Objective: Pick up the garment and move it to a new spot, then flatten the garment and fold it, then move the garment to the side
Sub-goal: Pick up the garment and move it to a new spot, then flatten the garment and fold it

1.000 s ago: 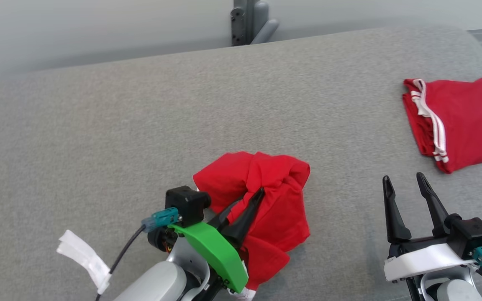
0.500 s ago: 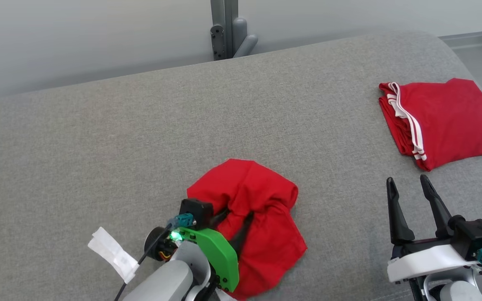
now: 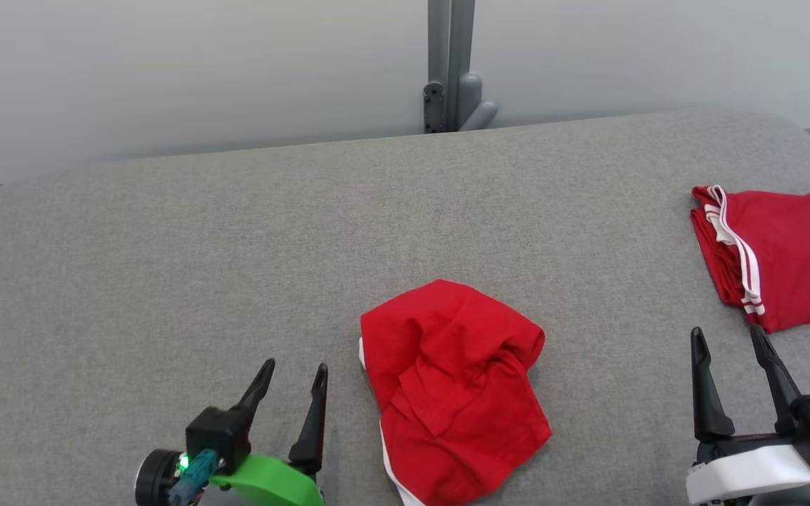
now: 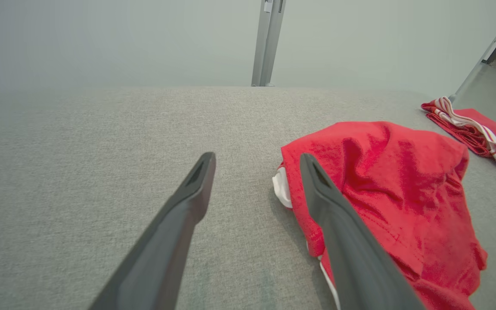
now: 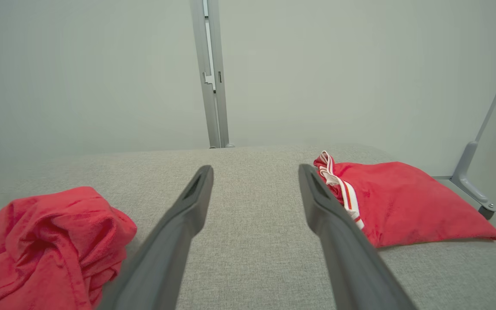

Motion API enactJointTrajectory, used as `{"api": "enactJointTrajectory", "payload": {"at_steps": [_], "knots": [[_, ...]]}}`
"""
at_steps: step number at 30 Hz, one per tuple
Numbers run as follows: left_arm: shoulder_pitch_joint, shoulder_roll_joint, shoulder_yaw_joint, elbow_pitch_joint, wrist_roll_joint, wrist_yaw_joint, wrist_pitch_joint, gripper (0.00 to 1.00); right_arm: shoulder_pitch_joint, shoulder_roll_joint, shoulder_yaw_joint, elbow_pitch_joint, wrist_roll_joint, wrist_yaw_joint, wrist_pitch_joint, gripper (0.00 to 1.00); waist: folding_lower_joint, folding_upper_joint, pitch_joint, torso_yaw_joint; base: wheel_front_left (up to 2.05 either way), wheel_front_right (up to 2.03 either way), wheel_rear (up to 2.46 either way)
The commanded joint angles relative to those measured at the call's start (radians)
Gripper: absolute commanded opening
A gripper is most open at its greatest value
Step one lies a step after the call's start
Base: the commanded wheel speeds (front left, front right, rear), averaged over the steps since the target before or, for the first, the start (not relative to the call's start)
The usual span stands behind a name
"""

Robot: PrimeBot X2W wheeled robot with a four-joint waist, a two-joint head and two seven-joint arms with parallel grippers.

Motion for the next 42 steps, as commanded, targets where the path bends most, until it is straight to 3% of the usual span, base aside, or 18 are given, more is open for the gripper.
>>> {"api": "enactJointTrajectory", "payload": {"at_steps": [1, 4, 7, 14, 21, 30, 34, 38, 42], "knots": [[0.043, 0.014, 0.025, -0.03, 0.02, 0.013, -0.008, 1.0, 0.02, -0.002, -0.008, -0.006, -0.012, 0.0, 0.0, 1.0, 0.0, 0.0, -0.037, 0.05, 0.0, 0.0, 0.0], [0.147, 0.016, 0.133, -0.096, 0.087, 0.039, -0.007, 1.0, 0.036, -0.003, -0.028, -0.013, -0.02, 0.0, 0.0, 1.0, 0.0, 0.0, -0.05, 0.075, 0.0, 0.0, 0.0], [0.234, -0.015, 0.251, -0.13, 0.159, 0.022, -0.007, 1.0, 0.058, -0.002, -0.048, -0.01, -0.029, 0.0, 0.0, 1.0, 0.0, 0.0, -0.062, 0.098, 0.0, 0.0, 0.0], [0.373, -0.128, 0.509, -0.112, 0.308, -0.121, -0.007, 1.0, 0.096, -0.002, -0.059, 0.04, -0.031, 0.0, 0.0, 1.0, 0.0, 0.0, -0.076, 0.126, 0.0, 0.0, 0.0], [0.395, -0.218, 0.665, -0.068, 0.416, -0.264, -0.007, 1.0, 0.08, -0.003, -0.052, 0.064, -0.038, 0.0, 0.0, 1.0, 0.0, 0.0, -0.076, 0.117, 0.0, 0.0, 0.0], [0.381, -0.275, 0.761, -0.045, 0.498, -0.354, -0.007, 1.0, 0.062, -0.002, -0.047, 0.068, -0.032, 0.0, 0.0, 1.0, 0.0, 0.0, -0.071, 0.099, 0.0, 0.0, 0.0], [0.384, -0.289, 0.712, -0.031, 0.474, -0.388, -0.007, 1.0, 0.056, -0.002, -0.048, 0.06, -0.031, 0.0, 0.0, 1.0, 0.0, 0.0, -0.067, 0.085, 0.0, 0.0, 0.0], [0.364, -0.272, 0.474, -0.016, 0.377, -0.406, 0.038, 1.0, 0.042, -0.002, -0.044, 0.05, -0.037, 0.0, 0.0, 1.0, 0.0, 0.0, -0.056, 0.065, 0.0, 0.0, 0.0], [0.341, -0.219, 0.289, -0.041, 0.222, -0.405, 0.179, 1.0, 0.024, -0.002, -0.042, 0.039, -0.033, 0.0, 0.0, 1.0, 0.0, 0.0, -0.042, 0.043, 0.0, 0.0, 0.0]]}}
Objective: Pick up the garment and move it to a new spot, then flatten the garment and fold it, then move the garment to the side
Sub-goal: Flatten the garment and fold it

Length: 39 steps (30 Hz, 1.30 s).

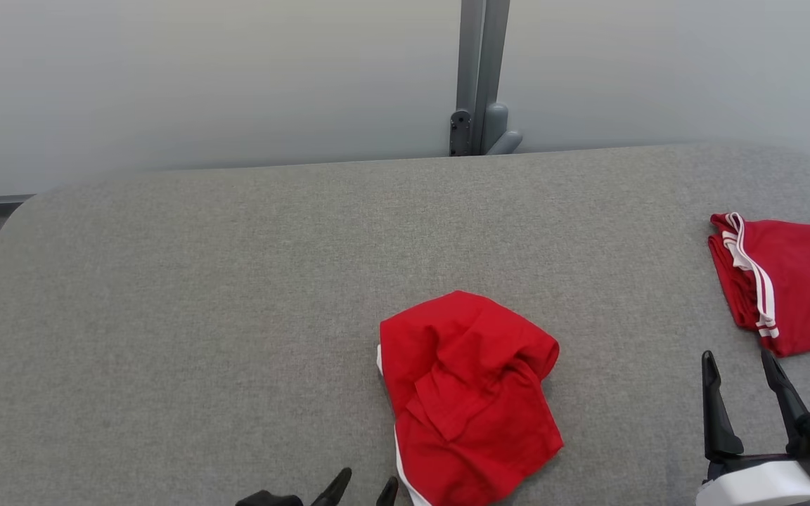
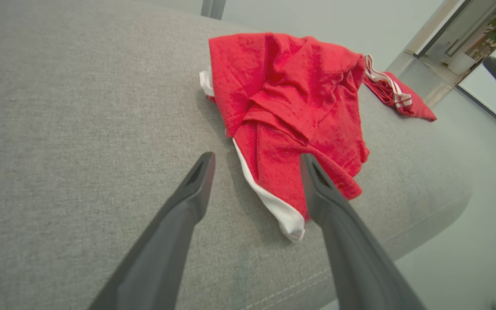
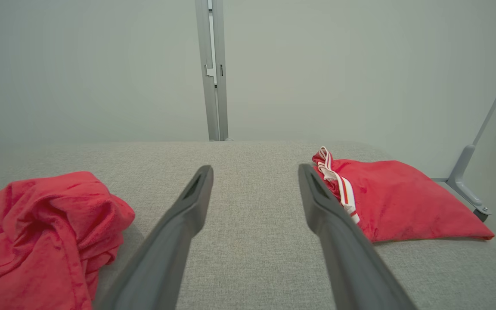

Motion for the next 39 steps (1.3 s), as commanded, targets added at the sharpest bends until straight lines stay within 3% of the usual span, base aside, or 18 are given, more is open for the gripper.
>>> {"api": "enactJointTrajectory", "payload": {"at_steps": [1, 8, 18, 19, 20, 21, 29, 33, 39], "knots": [[-0.01, 0.007, -0.016, 0.002, -0.057, 0.001, 0.038, 1.0, -0.014, -0.002, 0.003, -0.003, 0.002, 0.0, 0.0, 1.0, 0.0, 0.0, 0.014, -0.019, 0.0, 0.0, 0.0], [-0.036, 0.022, -0.088, 0.029, -0.179, 0.0, 0.184, 1.0, -0.037, -0.002, 0.019, -0.008, 0.012, 0.0, 0.0, 1.0, 0.0, 0.0, 0.043, -0.082, 0.0, 0.0, 0.0], [-0.081, 0.033, -0.077, 0.095, -0.198, 0.004, 0.178, 1.0, -0.057, -0.002, 0.017, -0.003, 0.017, 0.0, 0.0, 1.0, 0.0, 0.0, 0.083, -0.145, 0.0, 0.0, 0.0], [-0.087, 0.03, -0.079, 0.098, -0.207, 0.003, 0.177, 0.84, -0.06, -0.002, 0.017, -0.002, 0.017, 0.0, 0.0, 1.0, 0.0, 0.0, 0.086, -0.149, 0.0, 0.0, 0.0], [-0.096, 0.029, -0.08, 0.095, -0.209, 0.003, 0.165, 0.51, -0.061, -0.002, 0.017, -0.003, 0.016, 0.0, 0.0, 1.0, 0.0, 0.0, 0.089, -0.152, 0.0, 0.0, 0.0], [-0.104, 0.029, -0.083, 0.093, -0.214, 0.002, 0.157, 0.0, -0.063, -0.002, 0.018, -0.003, 0.016, 0.0, 0.0, 1.0, 0.0, 0.0, 0.09, -0.155, 0.0, 0.0, 0.0], [-0.136, 0.056, -0.106, -0.003, -0.314, 0.0, 0.112, 0.0, -0.069, -0.002, 0.01, -0.003, 0.02, 0.0, 0.0, 1.0, 0.0, 0.0, 0.097, -0.173, 0.0, 0.0, 0.0], [-0.159, 0.064, -0.032, -0.155, -0.395, 0.003, 0.094, 0.0, -0.059, -0.002, 0.002, -0.004, 0.02, 0.0, 0.0, 1.0, 0.0, 0.0, 0.09, -0.17, 0.0, 0.0, 0.0], [-0.235, 0.1, 0.104, -0.346, -0.459, 0.065, 0.115, 0.0, -0.066, -0.002, 0.008, 0.0, 0.027, 0.0, 0.0, 1.0, 0.0, 0.0, 0.079, -0.166, 0.0, 0.0, 0.0]]}}
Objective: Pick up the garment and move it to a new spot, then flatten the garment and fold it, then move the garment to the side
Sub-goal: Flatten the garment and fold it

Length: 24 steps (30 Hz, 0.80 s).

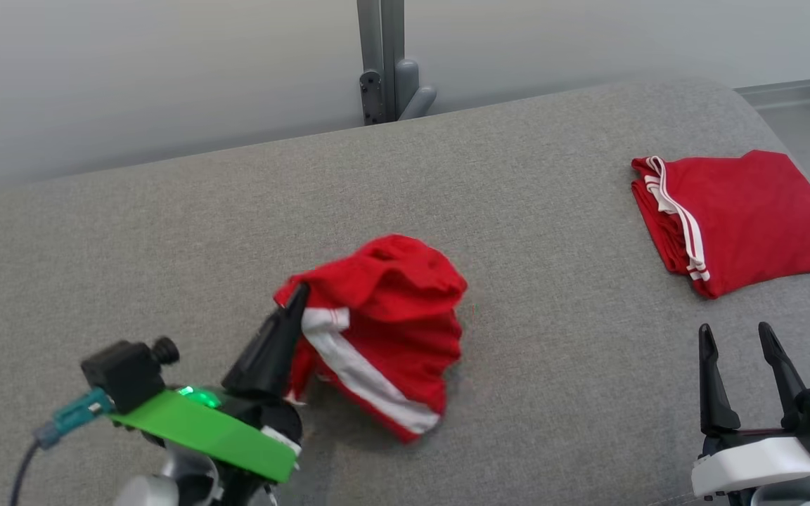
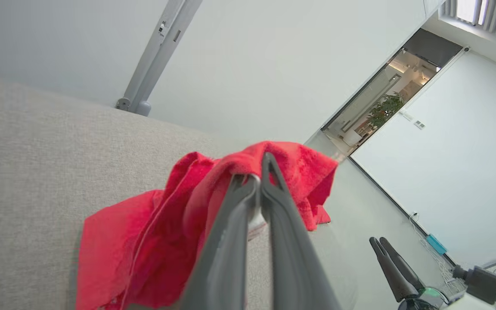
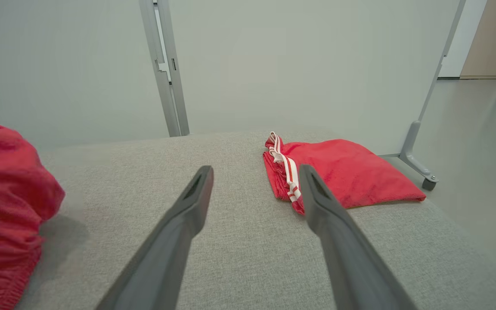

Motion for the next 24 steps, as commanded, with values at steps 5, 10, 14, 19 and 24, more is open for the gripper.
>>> {"api": "enactJointTrajectory", "payload": {"at_steps": [5, 10, 14, 19, 24], "knots": [[-0.147, 0.038, 0.064, -0.072, -0.022, 0.04, 0.06, 0.0, -0.017, -0.002, 0.008, 0.005, 0.007, 0.0, 0.0, 1.0, 0.0, 0.0, -0.004, 0.002, 0.0, 0.0, 0.0], [-0.303, 0.036, 0.063, -0.001, -0.032, 0.06, 0.135, 0.0, -0.032, -0.002, 0.02, 0.01, 0.004, 0.0, 0.0, 1.0, 0.0, 0.0, 0.004, -0.013, 0.0, 0.0, 0.0], [-0.413, -0.009, 0.006, 0.109, -0.052, 0.037, 0.194, 0.0, -0.048, -0.002, 0.033, 0.013, 0.008, 0.0, 0.0, 1.0, 0.0, 0.0, 0.02, -0.041, 0.0, 0.0, 0.0], [-0.496, -0.101, -0.105, 0.321, -0.067, 0.009, 0.251, 0.0, -0.073, -0.002, 0.054, 0.02, 0.017, 0.0, 0.0, 1.0, 0.0, 0.0, 0.062, -0.091, 0.0, 0.0, 0.0], [-0.539, -0.151, -0.252, 0.539, -0.042, -0.007, 0.241, 0.0, -0.098, -0.002, 0.078, 0.031, 0.031, 0.0, 0.0, 1.0, 0.0, 0.0, 0.112, -0.15, 0.0, 0.0, 0.0]]}}
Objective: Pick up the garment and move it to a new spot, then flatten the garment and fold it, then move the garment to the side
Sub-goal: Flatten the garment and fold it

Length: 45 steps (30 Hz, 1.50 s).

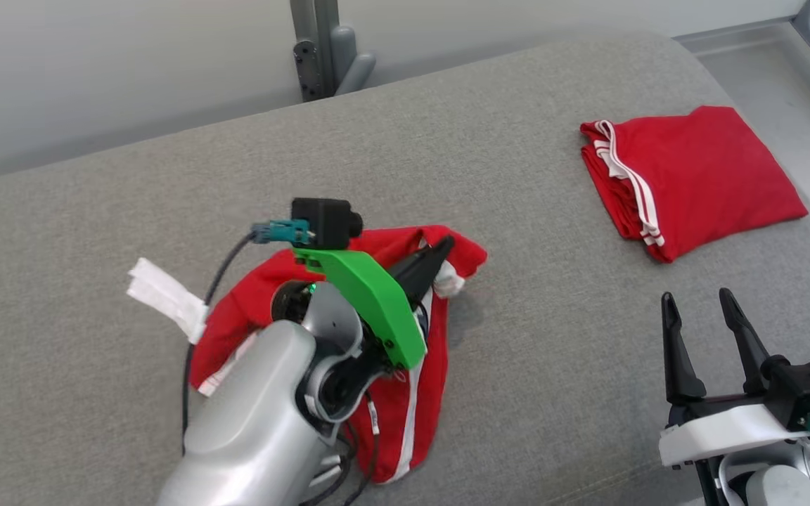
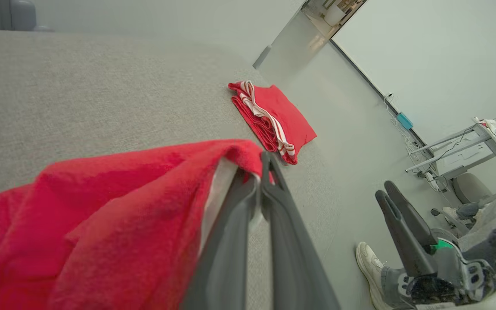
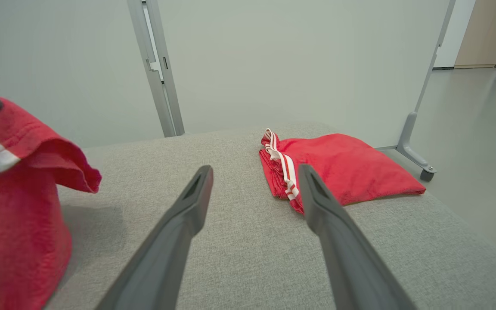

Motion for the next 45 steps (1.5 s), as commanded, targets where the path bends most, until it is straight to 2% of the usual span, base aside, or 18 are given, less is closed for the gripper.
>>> {"api": "enactJointTrajectory", "payload": {"at_steps": [1, 4, 8, 11, 12, 13, 14, 19, 20, 23, 28, 33, 38, 41, 45], "knots": [[-0.022, 0.0, -0.033, 0.042, 0.004, -0.007, -0.012, 0.0, -0.018, -0.002, 0.009, 0.004, 0.007, 0.0, 0.0, 1.0, 0.0, -0.0001, 0.056, -0.064, 0.0, 0.0, 0.0], [-0.044, -0.004, -0.129, 0.091, -0.074, 0.002, -0.056, 0.0, -0.035, -0.002, 0.017, 0.009, 0.024, 0.0, 0.0, 1.0, 0.0, -0.0001, 0.084, -0.1, 0.0, 0.0, 0.0], [-0.076, -0.002, -0.229, 0.109, -0.2, 0.045, -0.152, 0.0, -0.042, -0.001, 0.023, 0.014, 0.038, 0.0, 0.0, 1.0, 0.0, -0.0001, 0.107, -0.13, 0.0, 0.0, 0.0], [-0.11, -0.003, -0.281, 0.103, -0.294, 0.096, -0.275, 0.0, -0.04, -0.001, 0.02, 0.02, 0.047, 0.0, 0.0, 1.0, 0.0, -0.0001, 0.114, -0.139, 0.0, 0.0, 0.0], [-0.115, -0.003, -0.305, 0.098, -0.331, 0.108, -0.304, 0.22, -0.04, -0.001, 0.02, 0.022, 0.046, 0.0, 0.0, 1.0, 0.0, -0.0001, 0.114, -0.14, 0.0, 0.0, 0.0], [-0.125, -0.004, -0.335, 0.092, -0.358, 0.115, -0.327, 0.76, -0.04, -0.001, 0.02, 0.023, 0.046, 0.0, 0.0, 1.0, 0.0, -0.0001, 0.115, -0.14, 0.0, 0.0, 0.0], [-0.135, -0.003, -0.364, 0.089, -0.387, 0.124, -0.343, 1.0, -0.041, -0.002, 0.019, 0.025, 0.048, 0.0, 0.0, 1.0, 0.0, -0.0001, 0.116, -0.139, 0.0, 0.0, 0.0], [-0.166, -0.002, -0.515, 0.104, -0.422, 0.152, -0.365, 1.0, -0.047, -0.002, 0.0, 0.029, 0.058, 0.0, 0.0, 1.0, 0.0, -0.0001, 0.113, -0.113, 0.0, 0.0, 0.0], [-0.162, -0.003, -0.565, 0.098, -0.411, 0.147, -0.363, 1.0, -0.039, -0.002, -0.011, 0.029, 0.059, 0.0, 0.0, 1.0, 0.0, -0.0001, 0.104, -0.094, 0.0, 0.0, 0.0], [-0.144, 0.003, -0.614, 0.079, -0.361, 0.131, -0.371, 1.0, -0.016, -0.002, -0.029, 0.032, 0.055, 0.0, 0.0, 1.0, 0.0, -0.0001, 0.079, -0.061, 0.0, 0.0, 0.0], [-0.077, 0.117, -0.624, -0.042, -0.295, 0.169, -0.446, 1.0, 0.023, -0.002, -0.063, 0.024, 0.037, 0.0, 0.0, 1.0, 0.0, -0.0001, 0.021, 0.001, 0.0, 0.0, 0.0], [0.02, 0.31, -0.598, -0.194, -0.258, 0.306, -0.496, 1.0, 0.06, -0.002, -0.089, 0.01, 0.013, 0.0, 0.0, 1.0, 0.0, -0.0001, -0.016, 0.063, 0.0, 0.0, 0.0], [0.139, 0.442, -0.557, -0.305, -0.34, 0.378, -0.489, 1.0, 0.066, -0.002, -0.094, -0.002, -0.007, 0.0, 0.0, 1.0, 0.0, -0.0001, -0.02, 0.109, 0.0, 0.0, 0.0], [0.19, 0.465, -0.554, -0.334, -0.408, 0.37, -0.446, 1.0, 0.056, -0.002, -0.087, -0.004, -0.01, 0.0, 0.0, 1.0, 0.0, -0.0001, -0.014, 0.127, 0.0, 0.0, 0.0], [0.22, 0.446, -0.529, -0.326, -0.496, 0.344, -0.411, 1.0, 0.043, -0.002, -0.077, 0.001, -0.01, 0.0, 0.0, 1.0, 0.0, -0.0001, -0.004, 0.137, 0.0, 0.0, 0.0]]}}
